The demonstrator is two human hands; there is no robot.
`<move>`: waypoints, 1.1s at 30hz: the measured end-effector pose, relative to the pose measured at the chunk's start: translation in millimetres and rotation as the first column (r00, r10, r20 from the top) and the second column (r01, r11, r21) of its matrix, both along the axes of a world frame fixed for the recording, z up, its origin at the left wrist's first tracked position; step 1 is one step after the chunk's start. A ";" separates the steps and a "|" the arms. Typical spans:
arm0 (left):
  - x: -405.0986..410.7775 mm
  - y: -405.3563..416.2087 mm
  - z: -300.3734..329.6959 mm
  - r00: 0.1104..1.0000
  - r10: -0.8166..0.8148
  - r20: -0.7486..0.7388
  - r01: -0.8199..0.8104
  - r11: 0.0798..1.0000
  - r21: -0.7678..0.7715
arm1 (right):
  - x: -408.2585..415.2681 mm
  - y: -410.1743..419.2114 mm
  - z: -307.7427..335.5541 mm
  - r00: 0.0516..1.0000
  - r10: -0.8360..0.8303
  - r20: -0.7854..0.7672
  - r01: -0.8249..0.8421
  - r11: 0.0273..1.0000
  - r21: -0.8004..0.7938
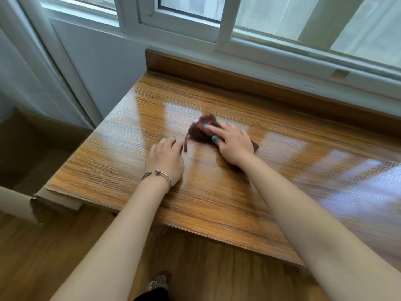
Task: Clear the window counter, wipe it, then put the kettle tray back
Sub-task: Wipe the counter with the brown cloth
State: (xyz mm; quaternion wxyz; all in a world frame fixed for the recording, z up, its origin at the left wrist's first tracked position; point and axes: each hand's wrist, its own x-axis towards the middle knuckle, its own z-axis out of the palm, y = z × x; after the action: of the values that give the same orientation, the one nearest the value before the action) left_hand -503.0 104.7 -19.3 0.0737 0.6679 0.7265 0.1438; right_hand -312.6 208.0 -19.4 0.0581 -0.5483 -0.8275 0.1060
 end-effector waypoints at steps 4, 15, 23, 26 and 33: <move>3.6 -4.7 -1.3 1.000 0.014 0.020 -0.015 1.000 0.022 | -9.0 -13.5 1.6 0.995 -0.098 0.034 0.098 0.995 0.005; 65.4 7.9 -0.5 0.985 -0.130 0.113 0.134 0.991 -0.021 | 90.3 -168.6 4.5 0.929 0.367 -0.038 -0.368 0.929 -0.027; 115.1 -20.1 -5.6 0.974 0.030 0.223 -0.058 0.991 0.120 | 95.7 5.2 -0.2 0.989 -0.110 0.097 0.110 0.994 0.005; 122.3 -28.8 -5.9 0.979 0.065 0.192 -0.084 0.992 0.095 | 96.6 -20.3 0.8 0.997 -0.049 0.054 0.049 0.999 0.004; 145.9 -42.9 -11.1 0.985 0.143 0.093 -0.151 0.985 0.079 | 197.9 -183.8 1.6 0.925 0.327 -0.192 -0.328 0.944 0.028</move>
State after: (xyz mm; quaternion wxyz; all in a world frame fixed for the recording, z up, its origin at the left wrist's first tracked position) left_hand -357.1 61.8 -30.4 0.0657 0.6081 0.7632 0.2085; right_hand -114.7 24.2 -17.8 0.1187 -0.3897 -0.8975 0.1689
